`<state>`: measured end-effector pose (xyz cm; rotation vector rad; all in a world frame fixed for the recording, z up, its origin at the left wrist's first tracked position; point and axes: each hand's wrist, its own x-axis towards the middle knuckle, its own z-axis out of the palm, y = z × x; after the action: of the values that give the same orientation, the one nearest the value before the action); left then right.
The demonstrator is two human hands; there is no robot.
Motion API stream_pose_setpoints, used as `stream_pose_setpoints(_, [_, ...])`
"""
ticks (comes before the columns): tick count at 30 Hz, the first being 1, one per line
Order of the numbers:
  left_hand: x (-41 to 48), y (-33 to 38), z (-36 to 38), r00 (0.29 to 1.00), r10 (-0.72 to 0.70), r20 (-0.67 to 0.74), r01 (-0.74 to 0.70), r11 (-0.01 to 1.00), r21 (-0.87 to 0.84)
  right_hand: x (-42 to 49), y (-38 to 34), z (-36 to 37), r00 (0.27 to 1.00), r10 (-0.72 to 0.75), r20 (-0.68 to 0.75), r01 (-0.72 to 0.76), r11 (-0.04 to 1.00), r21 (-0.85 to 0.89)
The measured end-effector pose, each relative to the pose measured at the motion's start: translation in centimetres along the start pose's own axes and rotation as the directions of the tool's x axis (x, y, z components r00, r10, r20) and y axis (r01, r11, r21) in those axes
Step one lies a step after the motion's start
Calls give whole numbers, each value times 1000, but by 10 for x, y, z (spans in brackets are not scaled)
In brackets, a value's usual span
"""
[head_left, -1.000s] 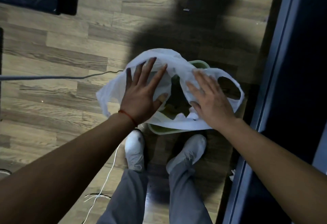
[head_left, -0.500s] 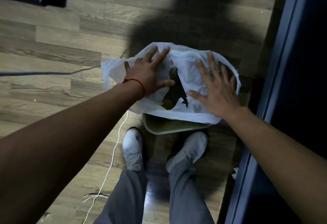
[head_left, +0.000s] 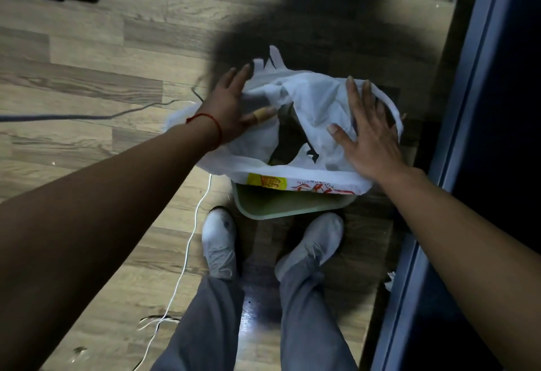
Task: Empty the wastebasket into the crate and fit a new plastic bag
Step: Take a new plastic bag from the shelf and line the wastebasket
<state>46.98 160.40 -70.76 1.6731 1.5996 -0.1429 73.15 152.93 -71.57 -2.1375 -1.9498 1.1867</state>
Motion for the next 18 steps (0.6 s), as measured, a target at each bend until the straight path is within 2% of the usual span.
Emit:
stream_pose_setpoints(4, [-41, -24, -4, 970, 237, -53, -234, 971, 55, -18, 7, -4, 998, -60, -7, 61, 992, 113])
stream_pose_setpoints(6, [-63, -39, 0, 948, 309, -75, -303, 950, 79, -33, 7, -1, 994, -113, 1, 113, 986, 120])
stream_pose_setpoints(10, [-95, -56, 20, 969, 243, -48, -241, 970, 36, -54, 10, 13, 980, -198, 14, 197, 979, 46])
stream_pose_setpoints(12, [-103, -55, 28, 973, 221, -60, -225, 972, -72, -61, 12, 18, 974, -224, 11, 224, 975, 0])
stream_pose_setpoints(15, [-108, -47, 33, 981, 117, -152, -153, 956, -250, -66, 11, 20, 980, -195, 24, 196, 980, -19])
stream_pose_setpoints(18, [-107, -46, 35, 984, 83, -156, -111, 977, -184, -71, 11, 18, 980, -200, 9, 200, 980, -9])
